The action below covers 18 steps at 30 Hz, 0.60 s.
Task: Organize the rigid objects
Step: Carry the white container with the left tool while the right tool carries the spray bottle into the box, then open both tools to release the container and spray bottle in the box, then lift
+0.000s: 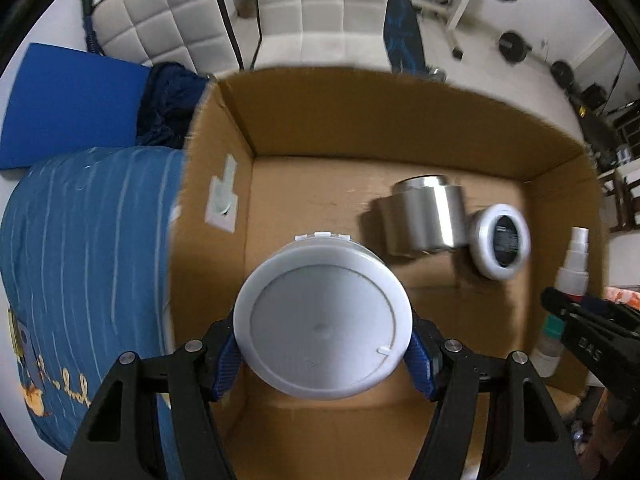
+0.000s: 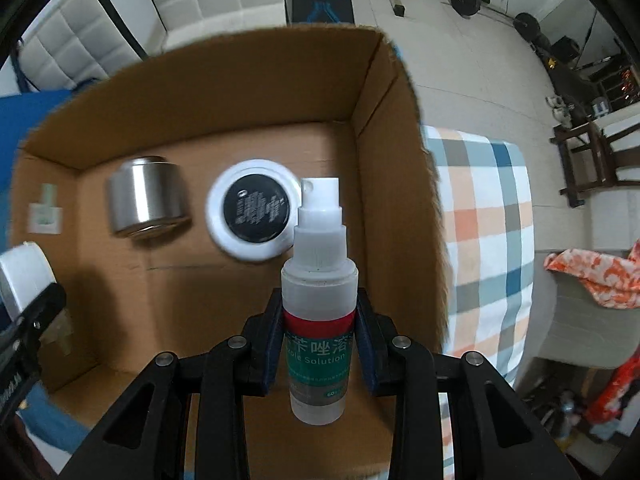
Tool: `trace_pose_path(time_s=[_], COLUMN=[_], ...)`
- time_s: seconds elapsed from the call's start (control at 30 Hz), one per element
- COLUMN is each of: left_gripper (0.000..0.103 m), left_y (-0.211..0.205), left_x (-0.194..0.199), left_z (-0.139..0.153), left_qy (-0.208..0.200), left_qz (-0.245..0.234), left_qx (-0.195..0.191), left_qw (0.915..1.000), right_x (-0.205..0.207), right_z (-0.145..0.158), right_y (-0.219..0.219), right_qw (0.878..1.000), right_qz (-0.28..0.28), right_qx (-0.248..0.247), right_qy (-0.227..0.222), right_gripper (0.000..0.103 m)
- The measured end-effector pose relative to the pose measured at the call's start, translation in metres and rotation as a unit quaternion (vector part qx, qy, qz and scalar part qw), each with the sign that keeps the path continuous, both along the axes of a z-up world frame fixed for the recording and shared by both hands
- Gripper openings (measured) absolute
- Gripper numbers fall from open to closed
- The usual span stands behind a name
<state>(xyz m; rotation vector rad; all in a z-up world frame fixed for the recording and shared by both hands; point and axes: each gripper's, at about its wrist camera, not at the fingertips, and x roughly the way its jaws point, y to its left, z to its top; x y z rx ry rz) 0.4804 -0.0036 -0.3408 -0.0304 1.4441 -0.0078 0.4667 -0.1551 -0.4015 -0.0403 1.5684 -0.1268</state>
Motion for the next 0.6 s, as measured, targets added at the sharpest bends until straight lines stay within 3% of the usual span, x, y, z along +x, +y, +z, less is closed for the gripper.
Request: trace_pose_path(time_s=[0.1,0.23,0.6], left_gripper=[0.066,0.066,0.066], left_y=[-0.003,-0.012,-0.018], left_x=[0.017,0.028,0.037], left_z=[-0.026,-0.032,-0.064], left_qy=[0.023,0.018,0.073], left_qz=[-0.009,-0.029,-0.027], left_qx=[0.029,0.071,0.034], left_qw=[0.9993,0.9969,0.9964], right_x=[0.013,0.029,0.055], right_z=[-0.018,-0.032,-0.042], right_y=[0.002,0.006,0.004], right_qw=[1.0,0.999,0.997], right_qz=[0.001,0.001,0.002], right_qx=[-0.02,-0.044,-0.058], right_qy=[0.014,0.026,0.043], right_gripper=[0.034,0.034,0.035])
